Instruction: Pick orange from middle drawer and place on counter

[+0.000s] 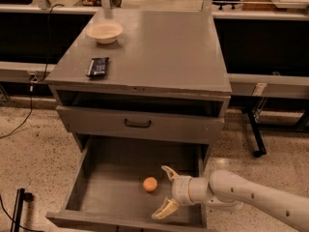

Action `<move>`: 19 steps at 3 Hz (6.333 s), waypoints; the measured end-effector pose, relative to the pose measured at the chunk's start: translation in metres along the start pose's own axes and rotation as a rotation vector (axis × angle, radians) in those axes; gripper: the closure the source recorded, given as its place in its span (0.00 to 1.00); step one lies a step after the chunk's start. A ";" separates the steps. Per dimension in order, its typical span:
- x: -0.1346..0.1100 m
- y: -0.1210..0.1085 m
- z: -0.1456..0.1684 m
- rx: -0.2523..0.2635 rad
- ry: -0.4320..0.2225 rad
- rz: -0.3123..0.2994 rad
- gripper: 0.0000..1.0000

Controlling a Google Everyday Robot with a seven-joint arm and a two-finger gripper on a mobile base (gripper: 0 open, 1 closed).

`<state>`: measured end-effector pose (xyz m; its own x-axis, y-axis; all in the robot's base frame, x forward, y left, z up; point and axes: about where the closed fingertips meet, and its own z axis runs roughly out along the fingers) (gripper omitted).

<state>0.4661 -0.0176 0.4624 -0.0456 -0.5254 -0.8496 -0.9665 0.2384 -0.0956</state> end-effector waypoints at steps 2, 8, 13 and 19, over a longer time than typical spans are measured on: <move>0.003 -0.008 0.048 -0.012 0.006 -0.057 0.00; 0.044 -0.049 0.093 0.025 -0.084 0.082 0.62; -0.177 -0.005 -0.080 -0.239 -0.161 -0.303 1.00; -0.399 -0.201 -0.158 -0.001 -0.229 -0.165 1.00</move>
Offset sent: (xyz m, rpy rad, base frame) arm 0.0423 0.0542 -0.0462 -0.0284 -0.0766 0.0238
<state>0.6391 0.0151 0.9028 0.1701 -0.3591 -0.9177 -0.9563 0.1646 -0.2417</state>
